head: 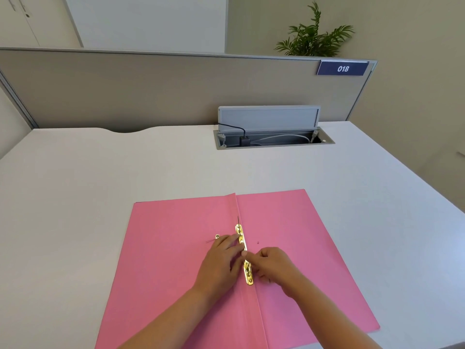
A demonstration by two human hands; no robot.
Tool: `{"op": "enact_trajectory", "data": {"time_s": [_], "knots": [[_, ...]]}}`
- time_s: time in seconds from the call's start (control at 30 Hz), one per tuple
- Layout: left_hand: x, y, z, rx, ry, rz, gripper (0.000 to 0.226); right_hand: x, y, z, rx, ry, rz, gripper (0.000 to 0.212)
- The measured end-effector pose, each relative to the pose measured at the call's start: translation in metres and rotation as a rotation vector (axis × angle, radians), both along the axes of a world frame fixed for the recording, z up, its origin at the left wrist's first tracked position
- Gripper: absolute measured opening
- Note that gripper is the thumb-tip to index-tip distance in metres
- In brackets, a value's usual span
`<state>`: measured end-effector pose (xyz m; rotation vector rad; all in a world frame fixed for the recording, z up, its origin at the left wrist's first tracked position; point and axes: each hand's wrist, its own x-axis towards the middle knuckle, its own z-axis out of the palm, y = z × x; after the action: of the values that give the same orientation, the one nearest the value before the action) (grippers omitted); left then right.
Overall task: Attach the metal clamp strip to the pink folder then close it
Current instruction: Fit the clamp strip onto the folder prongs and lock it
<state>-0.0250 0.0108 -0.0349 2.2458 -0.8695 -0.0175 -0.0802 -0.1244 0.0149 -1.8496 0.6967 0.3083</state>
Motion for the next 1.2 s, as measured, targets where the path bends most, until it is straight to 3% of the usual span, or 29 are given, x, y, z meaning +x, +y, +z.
{"op": "enact_trajectory", "data": {"time_s": [0.1,0.2,0.3,0.43,0.67,0.8,1.0,1.1,1.2], "knots": [[0.0,0.0,0.0,0.009,-0.012,-0.003,0.044,-0.006,0.002,0.006,0.046,0.05,0.045,0.029],[0.001,0.001,0.002,0.015,-0.039,-0.017,0.04,-0.011,0.002,0.009,0.065,0.049,0.071,0.012],[0.001,0.001,0.002,0.028,-0.063,-0.03,0.039,-0.018,-0.001,0.005,-0.019,-0.007,0.049,0.021],[0.002,0.001,0.001,0.039,-0.088,-0.03,0.043,-0.03,-0.002,-0.001,-0.288,-0.078,0.102,0.035],[0.002,0.001,-0.001,0.071,-0.129,-0.011,0.045,-0.046,0.015,-0.017,-0.655,-0.205,0.276,0.032],[0.002,0.0,-0.002,0.088,-0.11,-0.023,0.053,-0.048,0.02,-0.019,-0.769,-0.316,0.311,0.039],[0.004,-0.001,-0.001,0.079,-0.093,-0.039,0.049,-0.046,0.024,-0.009,-0.927,-0.327,0.354,0.05],[0.005,-0.002,-0.001,0.084,-0.081,-0.04,0.055,-0.046,0.028,-0.006,-0.874,-0.184,0.44,0.049],[0.006,-0.003,0.0,0.094,-0.066,-0.045,0.061,-0.043,0.034,0.0,-0.894,-0.174,0.435,0.048]]}}
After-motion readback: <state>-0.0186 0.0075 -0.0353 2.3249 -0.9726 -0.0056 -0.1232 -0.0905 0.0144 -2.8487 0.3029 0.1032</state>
